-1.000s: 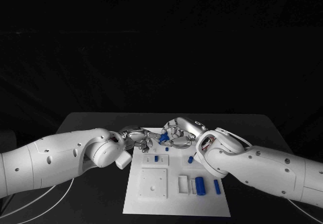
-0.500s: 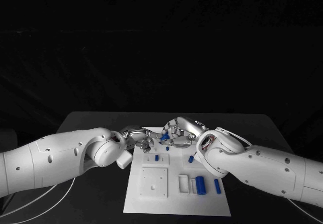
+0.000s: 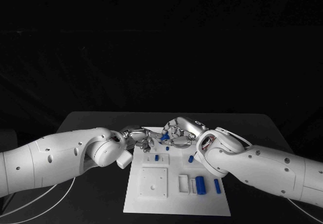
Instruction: Assemble the parts on the task board
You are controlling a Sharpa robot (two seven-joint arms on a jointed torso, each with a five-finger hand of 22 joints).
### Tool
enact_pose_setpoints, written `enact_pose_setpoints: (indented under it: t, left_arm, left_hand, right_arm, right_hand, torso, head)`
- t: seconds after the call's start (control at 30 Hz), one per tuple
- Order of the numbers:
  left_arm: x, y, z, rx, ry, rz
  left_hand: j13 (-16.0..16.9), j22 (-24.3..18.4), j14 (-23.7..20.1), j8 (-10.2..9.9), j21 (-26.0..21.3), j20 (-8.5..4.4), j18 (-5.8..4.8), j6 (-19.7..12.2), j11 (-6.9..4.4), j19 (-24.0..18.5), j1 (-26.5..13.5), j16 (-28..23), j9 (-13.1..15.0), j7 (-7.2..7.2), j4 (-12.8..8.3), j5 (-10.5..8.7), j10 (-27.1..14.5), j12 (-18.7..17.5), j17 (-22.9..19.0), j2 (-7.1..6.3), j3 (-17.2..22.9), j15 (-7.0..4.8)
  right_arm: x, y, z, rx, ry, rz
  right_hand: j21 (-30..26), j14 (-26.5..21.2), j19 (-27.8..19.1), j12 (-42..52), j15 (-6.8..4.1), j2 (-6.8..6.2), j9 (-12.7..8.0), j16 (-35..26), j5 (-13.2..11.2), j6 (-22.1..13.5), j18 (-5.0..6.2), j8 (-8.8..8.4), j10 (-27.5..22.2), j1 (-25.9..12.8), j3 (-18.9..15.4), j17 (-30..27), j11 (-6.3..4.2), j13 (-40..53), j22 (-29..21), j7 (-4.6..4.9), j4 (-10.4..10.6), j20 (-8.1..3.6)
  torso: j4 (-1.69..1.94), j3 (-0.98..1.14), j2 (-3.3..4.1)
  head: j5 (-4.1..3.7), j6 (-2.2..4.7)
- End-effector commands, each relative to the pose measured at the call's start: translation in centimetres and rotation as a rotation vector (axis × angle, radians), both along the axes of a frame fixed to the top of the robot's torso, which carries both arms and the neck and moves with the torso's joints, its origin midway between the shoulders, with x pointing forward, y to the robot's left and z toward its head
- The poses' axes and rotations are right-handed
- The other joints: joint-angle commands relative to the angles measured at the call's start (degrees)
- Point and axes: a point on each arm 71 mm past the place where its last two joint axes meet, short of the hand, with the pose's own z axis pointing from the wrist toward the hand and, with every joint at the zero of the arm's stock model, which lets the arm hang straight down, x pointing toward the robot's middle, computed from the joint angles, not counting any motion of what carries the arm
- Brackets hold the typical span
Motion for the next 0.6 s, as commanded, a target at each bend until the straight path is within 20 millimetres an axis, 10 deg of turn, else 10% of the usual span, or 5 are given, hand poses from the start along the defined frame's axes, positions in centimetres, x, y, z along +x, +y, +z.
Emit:
enact_pose_setpoints:
  t: [0.03,0.6]
  left_arm:
    - [-0.07,-0.36,0.17,-0.019,-0.001,-0.019]
    - [-0.16,-0.52,0.16,-0.025,0.006,-0.025]
  left_hand:
    - [-0.1,0.5,0.5,0.2,0.1,-6.16,-0.53,0.4,-0.16,0.5,0.0,-0.3,0.2,0.10,-7.6,0.13,0.5,-0.2,-0.1,0.42,7.4,-0.96]
    - [-0.1,0.5,0.5,0.1,0.1,-6.18,-0.53,0.4,-0.17,0.6,-0.1,-0.3,0.2,0.09,-7.7,0.13,0.5,-0.2,-0.1,0.45,7.4,-0.96]
  right_arm:
    - [-0.09,0.13,-0.05,-0.010,-0.006,0.014]
    - [-0.24,0.29,-0.09,-0.022,-0.026,0.032]
  right_hand:
    - [0.1,0.0,0.0,0.2,-0.36,0.43,0.0,-0.1,-0.3,1.1,3.89,0.19,0.0,0.4,0.7,0.1,-0.56,-0.1,1.0,0.50,0.0,-0.41]
    - [0.8,0.2,0.1,0.5,-0.90,2.19,0.0,0.1,-2.5,3.5,3.89,0.96,0.4,3.3,9.8,0.4,-1.16,-0.2,1.1,-0.15,0.6,-0.37]
  torso:
    - [0.03,0.01,0.01]
    - [0.02,0.01,0.00]
  head:
    - [-0.02,-0.05]
    - [-0.02,-0.10]
